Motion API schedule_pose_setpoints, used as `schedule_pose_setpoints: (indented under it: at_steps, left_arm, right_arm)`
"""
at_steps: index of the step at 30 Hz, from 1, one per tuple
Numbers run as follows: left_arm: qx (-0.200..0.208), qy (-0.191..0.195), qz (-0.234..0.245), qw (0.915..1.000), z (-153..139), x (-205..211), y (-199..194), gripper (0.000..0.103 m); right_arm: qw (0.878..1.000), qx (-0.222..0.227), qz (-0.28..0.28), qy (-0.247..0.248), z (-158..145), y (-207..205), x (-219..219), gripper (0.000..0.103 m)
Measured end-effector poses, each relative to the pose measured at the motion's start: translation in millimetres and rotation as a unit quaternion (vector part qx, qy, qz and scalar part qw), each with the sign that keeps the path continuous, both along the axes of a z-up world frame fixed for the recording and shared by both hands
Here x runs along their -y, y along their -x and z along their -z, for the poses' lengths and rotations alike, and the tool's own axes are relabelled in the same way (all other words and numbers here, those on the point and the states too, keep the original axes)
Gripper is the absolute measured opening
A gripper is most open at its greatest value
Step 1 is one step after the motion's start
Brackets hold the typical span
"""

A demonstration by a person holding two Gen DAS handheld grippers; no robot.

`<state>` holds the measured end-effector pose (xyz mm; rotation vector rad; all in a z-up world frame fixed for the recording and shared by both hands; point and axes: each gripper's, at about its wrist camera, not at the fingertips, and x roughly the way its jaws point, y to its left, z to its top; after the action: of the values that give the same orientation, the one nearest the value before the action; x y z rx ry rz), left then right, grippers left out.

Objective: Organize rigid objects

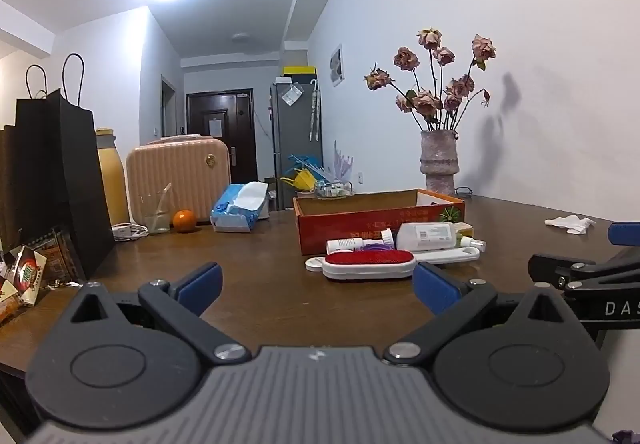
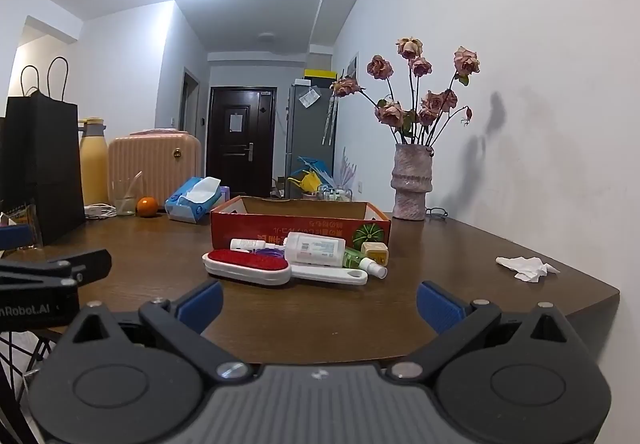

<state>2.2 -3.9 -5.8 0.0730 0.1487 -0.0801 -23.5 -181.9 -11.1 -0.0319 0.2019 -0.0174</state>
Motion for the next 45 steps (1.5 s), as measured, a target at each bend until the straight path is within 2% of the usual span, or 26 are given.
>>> schedule_pose_setpoints:
  at_steps: [45]
  left_arm:
    - [0.005, -0.003, 0.007, 1.0000, 1.7, 0.7, 1.6, 0.103]
  right_arm:
    - [1.000, -0.002, -0.003, 0.005, 1.8, 0.2, -2.7, 0.103]
